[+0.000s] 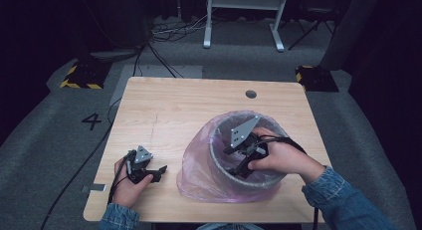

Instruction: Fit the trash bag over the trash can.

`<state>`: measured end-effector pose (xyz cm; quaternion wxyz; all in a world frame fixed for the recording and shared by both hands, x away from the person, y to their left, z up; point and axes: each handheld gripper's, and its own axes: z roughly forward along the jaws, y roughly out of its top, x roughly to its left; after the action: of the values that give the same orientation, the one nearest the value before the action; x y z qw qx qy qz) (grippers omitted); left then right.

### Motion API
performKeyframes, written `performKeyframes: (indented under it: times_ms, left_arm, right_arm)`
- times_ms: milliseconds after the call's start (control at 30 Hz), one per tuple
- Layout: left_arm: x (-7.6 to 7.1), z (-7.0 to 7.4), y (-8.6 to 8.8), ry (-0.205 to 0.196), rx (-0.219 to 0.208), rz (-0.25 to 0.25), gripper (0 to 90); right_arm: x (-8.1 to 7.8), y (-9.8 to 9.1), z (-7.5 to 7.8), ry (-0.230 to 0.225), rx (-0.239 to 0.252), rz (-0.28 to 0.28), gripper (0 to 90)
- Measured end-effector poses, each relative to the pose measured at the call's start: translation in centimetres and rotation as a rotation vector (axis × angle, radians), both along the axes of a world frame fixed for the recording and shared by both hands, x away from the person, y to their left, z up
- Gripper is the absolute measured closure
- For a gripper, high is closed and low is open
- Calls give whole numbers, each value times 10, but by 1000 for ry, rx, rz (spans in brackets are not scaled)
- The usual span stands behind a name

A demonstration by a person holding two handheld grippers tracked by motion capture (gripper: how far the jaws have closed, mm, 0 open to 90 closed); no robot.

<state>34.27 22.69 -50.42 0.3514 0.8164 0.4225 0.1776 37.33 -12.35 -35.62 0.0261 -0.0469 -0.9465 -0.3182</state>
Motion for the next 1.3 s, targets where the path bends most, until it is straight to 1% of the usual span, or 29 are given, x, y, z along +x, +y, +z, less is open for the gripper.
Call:
performKeyframes:
  times_ms: [33, 67, 200, 267, 367, 433, 533, 633, 700, 767, 800, 867, 900, 933, 1000, 1033, 1067, 1100, 1133, 1200, 1267, 1300]
  left_arm:
    - [0, 0, 0, 1, -2, 1, 230]
    - [0, 0, 0, 1, -2, 1, 230]
    - [0, 0, 0, 1, -2, 2, 230]
    - [0, 0, 0, 0, -1, 1, 230]
    - [0, 0, 0, 1, -1, 1, 230]
    - [0, 0, 0, 0, 1, 0, 230]
    - [0, 0, 0, 1, -2, 2, 230]
    - [0, 0, 0, 1, -2, 2, 230]
    - [0, 0, 0, 1, -2, 1, 230]
    - [0, 0, 0, 1, -3, 2, 230]
    - [0, 0, 0, 1, -3, 1, 230]
    - [0, 0, 0, 1, -2, 1, 230]
    - [0, 0, 0, 0, 0, 0, 230]
    - [0, 0, 0, 0, -3, 1, 230]
    - [0, 0, 0, -1, 0, -1, 230]
    - [0, 0, 0, 0, 1, -1, 230]
    - [0, 0, 0, 0, -2, 1, 230]
    - [0, 0, 0, -1, 0, -1, 230]
    - [0, 0, 0, -1, 0, -1, 231]
    - [0, 0, 0, 0, -1, 0, 230]
    - [0, 0, 0, 0, 0, 0, 230]
    - [0, 0, 0, 0, 0, 0, 230]
  right_arm:
    - [0, 2, -5, -1, -17, -25, 252]
    - [1, 3, -7, -2, -29, -37, 245]
    - [2, 11, -24, -19, -89, -117, 214]
    - [4, 14, -29, -19, -114, -139, 199]
    - [7, 18, -37, -11, -141, -196, 187]
    - [8, 20, -41, 3, -159, -227, 181]
    - [10, 23, -48, 18, -204, -248, 177]
    - [13, 25, -54, 27, -228, -269, 173]
    - [15, 24, -57, 27, -246, -282, 168]
    - [15, 22, -60, 44, -276, -295, 166]
    - [16, 22, -61, 45, -287, -293, 166]
    - [15, 21, -61, 43, -288, -295, 186]
    - [16, 21, -59, 41, -278, -293, 206]
    - [15, 20, -54, 47, -251, -301, 210]
    - [15, 18, -43, 59, -189, -317, 213]
    - [16, 15, -35, 62, -143, -321, 213]
    - [16, 12, -28, 58, -112, -327, 213]
    - [16, 10, -23, 53, -87, -326, 213]
    - [17, 5, -12, 39, -45, -336, 213]
    - [17, 1, -3, 24, -6, -346, 213]
    - [17, -7, 14, -2, 66, -375, 219]
    - [17, -10, 20, -9, 91, -389, 220]
